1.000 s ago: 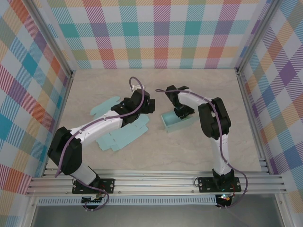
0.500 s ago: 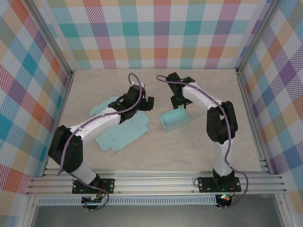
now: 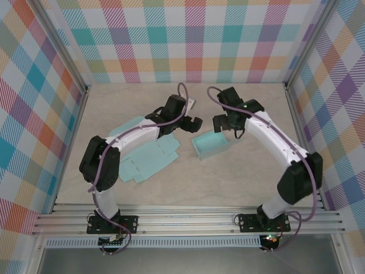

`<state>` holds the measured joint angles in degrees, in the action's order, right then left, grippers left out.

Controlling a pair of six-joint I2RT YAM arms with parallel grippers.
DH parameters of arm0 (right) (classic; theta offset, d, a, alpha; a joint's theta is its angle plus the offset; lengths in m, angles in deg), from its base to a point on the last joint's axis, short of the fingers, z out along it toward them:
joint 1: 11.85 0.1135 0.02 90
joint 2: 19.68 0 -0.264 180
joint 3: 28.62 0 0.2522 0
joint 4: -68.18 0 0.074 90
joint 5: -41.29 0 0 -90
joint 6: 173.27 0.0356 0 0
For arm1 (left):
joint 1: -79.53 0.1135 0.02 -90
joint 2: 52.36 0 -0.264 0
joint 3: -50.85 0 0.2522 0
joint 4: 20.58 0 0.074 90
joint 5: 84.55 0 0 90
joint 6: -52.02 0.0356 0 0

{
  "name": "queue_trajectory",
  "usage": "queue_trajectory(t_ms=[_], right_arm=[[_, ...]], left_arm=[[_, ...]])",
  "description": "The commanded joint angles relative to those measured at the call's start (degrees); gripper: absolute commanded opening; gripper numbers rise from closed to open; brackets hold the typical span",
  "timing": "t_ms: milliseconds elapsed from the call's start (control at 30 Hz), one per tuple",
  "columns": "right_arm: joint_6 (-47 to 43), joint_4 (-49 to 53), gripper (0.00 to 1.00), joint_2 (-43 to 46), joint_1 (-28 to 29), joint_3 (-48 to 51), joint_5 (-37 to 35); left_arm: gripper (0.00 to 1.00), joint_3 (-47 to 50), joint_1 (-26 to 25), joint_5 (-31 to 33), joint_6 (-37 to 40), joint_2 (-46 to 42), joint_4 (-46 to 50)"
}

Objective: Fold the paper box

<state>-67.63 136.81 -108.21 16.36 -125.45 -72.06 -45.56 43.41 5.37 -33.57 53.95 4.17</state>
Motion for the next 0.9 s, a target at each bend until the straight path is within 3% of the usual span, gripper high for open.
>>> queue_trajectory(t_ms=[0, 200, 367, 867], right_arm=[[4.57, -0.29, 1.00, 5.36, 0.27, 5.59, -1.06], [9.21, 0.01, 1.00, 14.03, -0.19, 13.43, -3.66], [12.40, -0.59, 1.00, 17.96, -0.85, 17.86, -3.78], [13.52, -2.80, 1.00, 17.49, -1.58, 19.70, -3.41]], left_arm=[[1.00, -4.42, -0.33, -7.55, 9.40, 2.88, 3.60], [1.00, -8.11, -0.88, -11.79, 15.37, 6.90, 7.27], [1.00, -12.65, -1.83, -11.53, 19.56, 10.63, 11.09], [1.00, -19.12, -3.73, -9.17, 26.08, 16.21, 16.52]])
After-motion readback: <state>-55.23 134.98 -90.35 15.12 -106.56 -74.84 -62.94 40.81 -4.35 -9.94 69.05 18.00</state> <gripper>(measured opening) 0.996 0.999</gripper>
